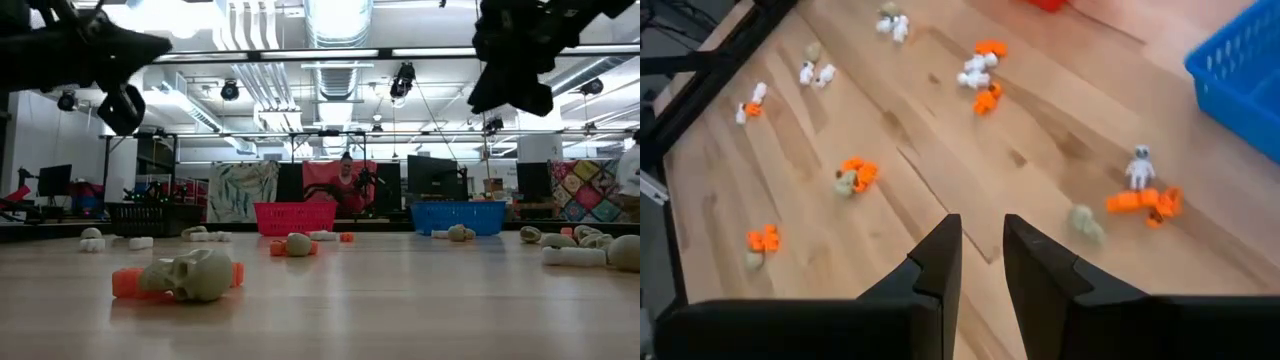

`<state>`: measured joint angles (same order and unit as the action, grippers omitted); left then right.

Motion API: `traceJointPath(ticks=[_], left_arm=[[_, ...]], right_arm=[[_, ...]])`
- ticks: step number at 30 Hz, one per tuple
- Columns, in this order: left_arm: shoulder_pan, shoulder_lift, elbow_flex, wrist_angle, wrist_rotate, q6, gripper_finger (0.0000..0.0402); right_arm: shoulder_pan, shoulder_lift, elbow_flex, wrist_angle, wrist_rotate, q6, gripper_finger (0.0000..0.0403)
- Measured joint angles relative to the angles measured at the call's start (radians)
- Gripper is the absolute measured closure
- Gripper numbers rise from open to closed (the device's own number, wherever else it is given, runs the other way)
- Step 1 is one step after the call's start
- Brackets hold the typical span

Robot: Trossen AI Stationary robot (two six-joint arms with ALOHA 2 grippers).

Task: Sort Halloween decoration
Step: Put the white skull toy into the red bin

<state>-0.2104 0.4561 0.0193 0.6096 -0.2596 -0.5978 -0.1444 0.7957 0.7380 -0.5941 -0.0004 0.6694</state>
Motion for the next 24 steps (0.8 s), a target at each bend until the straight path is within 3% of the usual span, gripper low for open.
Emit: traceJointPath(ticks=[5, 11, 24], left_arm=[[0.000, 0.061, 0.007, -0.012, -0.026, -0.048, 0.0402], [0.000, 0.139, 0.105, -0.091, -0.055, -0.013, 0.0402], [0.000, 0.278, 0.435, -0.742, -0.083, 0.184, 0.0402]], right_arm=[[0.000, 0.066, 0.026, 0.000, 0.001, -0.059, 0.0335], [0.000, 0.147, 0.026, 0.000, 0.001, -0.094, 0.0335], [0.000, 0.352, 0.026, 0.035, 0.038, -0.122, 0.0335]])
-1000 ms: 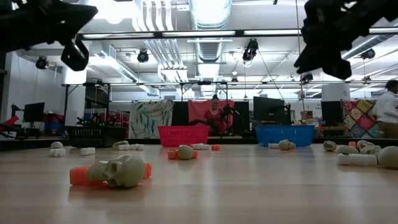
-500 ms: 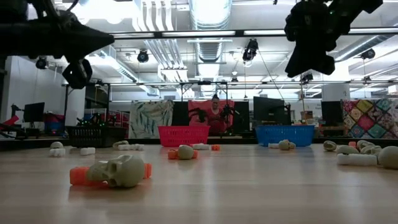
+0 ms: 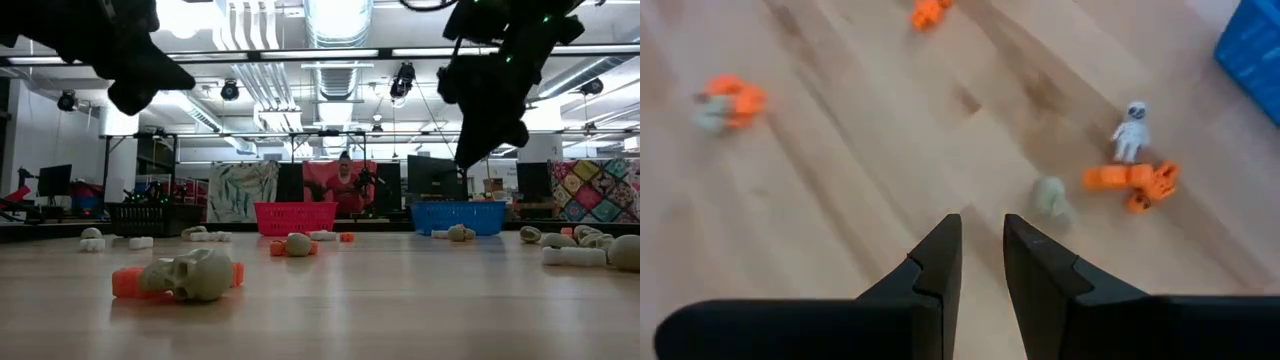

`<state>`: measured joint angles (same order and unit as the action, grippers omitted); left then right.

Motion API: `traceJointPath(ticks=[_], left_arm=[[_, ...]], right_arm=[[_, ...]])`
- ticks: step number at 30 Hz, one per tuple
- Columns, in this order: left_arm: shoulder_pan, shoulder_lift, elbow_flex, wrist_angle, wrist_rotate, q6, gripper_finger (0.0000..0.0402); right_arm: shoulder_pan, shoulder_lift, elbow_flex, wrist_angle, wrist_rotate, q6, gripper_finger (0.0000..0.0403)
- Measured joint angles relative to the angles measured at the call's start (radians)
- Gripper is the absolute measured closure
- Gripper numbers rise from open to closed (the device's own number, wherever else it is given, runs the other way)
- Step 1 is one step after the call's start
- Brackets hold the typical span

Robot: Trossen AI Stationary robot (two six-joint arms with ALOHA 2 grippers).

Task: Sort Halloween decoration
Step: Put the white skull toy into the red bin

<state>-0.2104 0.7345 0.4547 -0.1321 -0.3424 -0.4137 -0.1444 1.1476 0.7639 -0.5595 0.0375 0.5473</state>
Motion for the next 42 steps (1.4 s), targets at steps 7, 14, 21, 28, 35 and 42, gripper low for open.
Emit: traceJointPath(ticks=[7, 14, 21, 28, 35, 42], left_arm=[[0.000, 0.085, 0.074, -0.042, 0.000, 0.125, 0.0402], [0.000, 0.142, 0.089, -0.043, -0.007, 0.133, 0.0402], [0.000, 0.155, 0.089, -0.037, -0.014, 0.132, 0.0402], [0.000, 0.157, 0.089, -0.029, -0.015, 0.129, 0.0402], [0.000, 0.159, 0.089, -0.026, -0.015, 0.128, 0.0402], [0.000, 0.167, 0.089, -0.024, -0.016, 0.135, 0.0402]], right_arm=[[-0.016, 0.107, 0.066, -0.002, 0.035, -0.344, 0.0335], [-0.004, 0.157, 0.098, -0.082, 0.043, -0.625, 0.0327], [-0.004, 0.198, 0.100, -0.076, 0.043, -0.608, 0.0269], [-0.004, 0.272, 0.099, -0.074, 0.053, -0.612, 0.0234], [-0.004, 0.328, 0.099, -0.073, 0.104, -0.610, 0.0232], [-0.007, 0.363, 0.099, -0.062, 0.124, -0.610, 0.0232]])
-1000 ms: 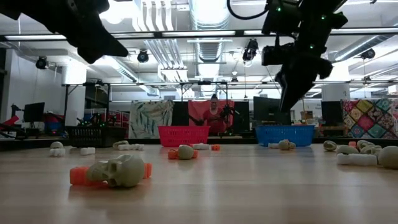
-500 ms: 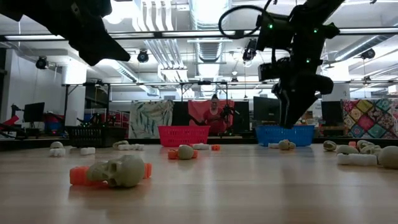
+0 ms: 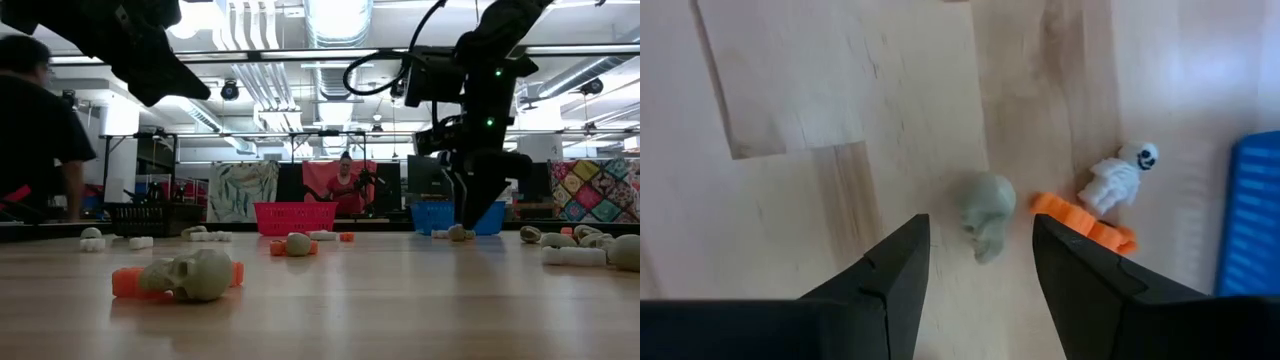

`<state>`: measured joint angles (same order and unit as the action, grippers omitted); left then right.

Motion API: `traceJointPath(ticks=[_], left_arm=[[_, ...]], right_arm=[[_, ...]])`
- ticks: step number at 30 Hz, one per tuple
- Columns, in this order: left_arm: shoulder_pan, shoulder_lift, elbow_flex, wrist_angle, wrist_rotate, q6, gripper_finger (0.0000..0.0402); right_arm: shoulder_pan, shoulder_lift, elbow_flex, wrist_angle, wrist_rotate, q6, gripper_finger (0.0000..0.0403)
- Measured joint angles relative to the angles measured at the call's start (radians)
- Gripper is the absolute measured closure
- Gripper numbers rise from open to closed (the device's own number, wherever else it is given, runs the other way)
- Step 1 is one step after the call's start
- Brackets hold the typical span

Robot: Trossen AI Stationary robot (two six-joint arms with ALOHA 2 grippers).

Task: Sort Halloween decoration
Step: Put the white skull toy into the red bin

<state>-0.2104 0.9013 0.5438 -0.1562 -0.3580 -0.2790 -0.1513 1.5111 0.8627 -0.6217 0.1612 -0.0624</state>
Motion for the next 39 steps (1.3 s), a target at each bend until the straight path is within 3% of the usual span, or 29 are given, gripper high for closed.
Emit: traceJointPath(ticks=[9, 27, 39], left_arm=[[0.000, 0.024, 0.000, 0.009, -0.002, 0.002, 0.0402], [0.000, 0.125, -0.001, 0.052, -0.002, 0.010, 0.0402], [0.000, 0.138, -0.001, 0.119, -0.002, 0.009, 0.0402]], right_arm=[[0.000, 0.069, 0.001, 0.004, -0.002, -0.014, 0.0252], [0.000, 0.066, 0.000, 0.009, -0.032, -0.002, 0.0387], [0.000, 0.008, -0.002, 0.011, -0.061, 0.011, 0.0394]])
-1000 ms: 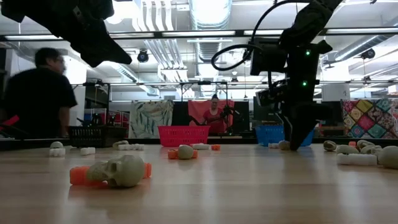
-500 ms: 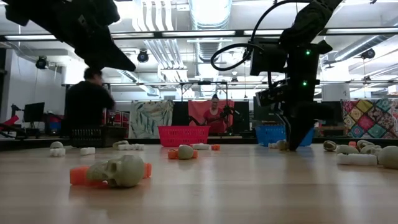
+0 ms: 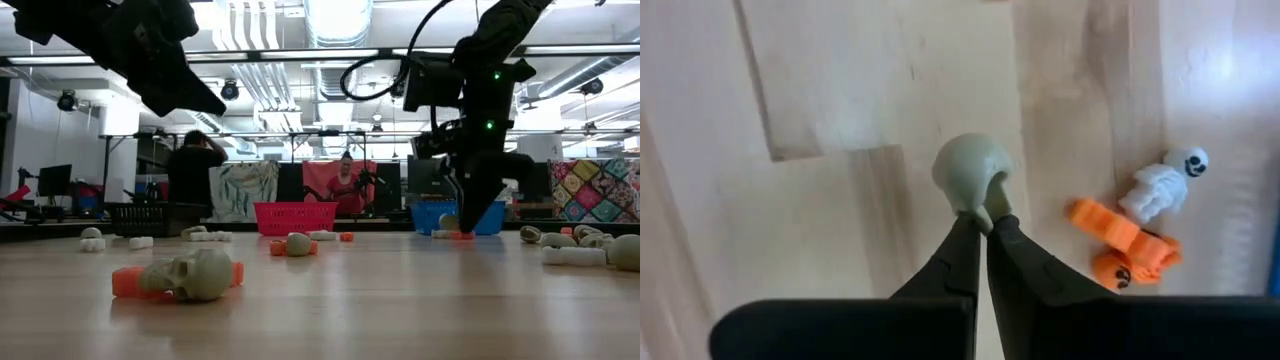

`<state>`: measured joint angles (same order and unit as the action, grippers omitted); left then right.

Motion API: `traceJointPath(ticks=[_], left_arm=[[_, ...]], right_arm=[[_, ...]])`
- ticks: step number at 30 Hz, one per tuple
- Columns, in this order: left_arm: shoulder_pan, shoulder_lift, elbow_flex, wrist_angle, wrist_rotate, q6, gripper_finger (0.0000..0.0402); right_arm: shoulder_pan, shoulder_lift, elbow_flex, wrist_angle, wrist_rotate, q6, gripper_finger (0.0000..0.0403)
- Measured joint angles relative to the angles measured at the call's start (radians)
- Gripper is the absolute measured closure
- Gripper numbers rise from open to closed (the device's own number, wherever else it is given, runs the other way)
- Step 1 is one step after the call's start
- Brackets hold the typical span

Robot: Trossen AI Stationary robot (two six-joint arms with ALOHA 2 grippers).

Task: Sort Halloween decoration
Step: Put the white skull toy into the red bin

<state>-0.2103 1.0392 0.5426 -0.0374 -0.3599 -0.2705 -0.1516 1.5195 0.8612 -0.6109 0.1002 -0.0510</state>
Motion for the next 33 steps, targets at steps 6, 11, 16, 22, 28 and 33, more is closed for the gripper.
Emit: traceJointPath(ticks=[6, 11, 16, 22, 28, 33], left_arm=[[0.000, 0.000, 0.000, 0.010, 0.000, 0.000, 0.0402], [0.000, 0.000, 0.000, 0.050, 0.000, 0.019, 0.0402], [0.000, -0.013, 0.000, 0.057, 0.000, 0.027, 0.0402], [0.000, -0.076, 0.000, 0.053, 0.000, 0.027, 0.0402], [0.000, -0.180, 0.000, 0.029, -0.042, 0.027, 0.0402], [0.000, -0.268, 0.000, 0.020, -0.055, 0.053, 0.0402]], right_arm=[[-0.010, -0.052, 0.019, 0.025, -0.003, 0.001, 0.0394], [-0.041, -0.053, 0.140, 0.025, -0.003, -0.052, 0.0394], [-0.092, 0.014, 0.316, 0.024, -0.002, -0.144, 0.0394], [-0.169, 0.162, 0.539, 0.037, -0.003, -0.252, 0.0394], [-0.237, 0.356, 0.750, 0.050, -0.002, -0.334, 0.0394], [-0.272, 0.504, 0.909, 0.046, -0.002, -0.387, 0.0394]])
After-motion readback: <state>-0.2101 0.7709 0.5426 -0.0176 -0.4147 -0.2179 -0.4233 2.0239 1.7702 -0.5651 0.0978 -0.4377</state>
